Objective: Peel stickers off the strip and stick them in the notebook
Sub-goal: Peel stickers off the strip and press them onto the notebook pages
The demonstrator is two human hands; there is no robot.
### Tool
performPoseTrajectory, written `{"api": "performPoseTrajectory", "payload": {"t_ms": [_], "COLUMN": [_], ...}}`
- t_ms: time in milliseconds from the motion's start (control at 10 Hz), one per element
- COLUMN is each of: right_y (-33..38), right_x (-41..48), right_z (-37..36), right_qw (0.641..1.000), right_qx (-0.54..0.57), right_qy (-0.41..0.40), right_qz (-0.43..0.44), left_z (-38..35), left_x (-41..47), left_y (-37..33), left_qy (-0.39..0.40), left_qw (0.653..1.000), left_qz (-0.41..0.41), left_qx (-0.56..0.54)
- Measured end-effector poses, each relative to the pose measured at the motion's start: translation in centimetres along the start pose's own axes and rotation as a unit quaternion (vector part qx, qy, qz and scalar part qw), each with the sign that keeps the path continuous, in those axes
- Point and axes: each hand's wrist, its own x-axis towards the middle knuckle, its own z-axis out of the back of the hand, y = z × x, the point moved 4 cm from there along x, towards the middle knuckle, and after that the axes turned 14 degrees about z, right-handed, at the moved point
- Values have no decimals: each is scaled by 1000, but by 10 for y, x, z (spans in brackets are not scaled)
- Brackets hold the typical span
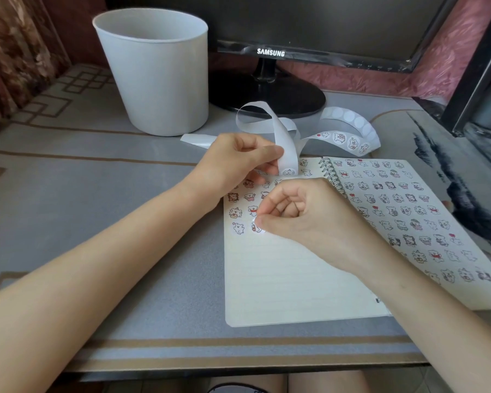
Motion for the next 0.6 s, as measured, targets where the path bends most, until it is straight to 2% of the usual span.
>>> {"api": "performPoseTrajectory", "payload": {"t_ms": [600], "right_y": [-4], "right_x": [0], "right_z": [3], "right_qw": [1000], "right_qx": [-30], "right_qy": [1], "right_qz": [4], "left_z": [0], "left_x": [-1], "left_y": [0], "left_qy": [-4], "left_qw": [1000], "left_qz": [1], "left_qx": [10]}}
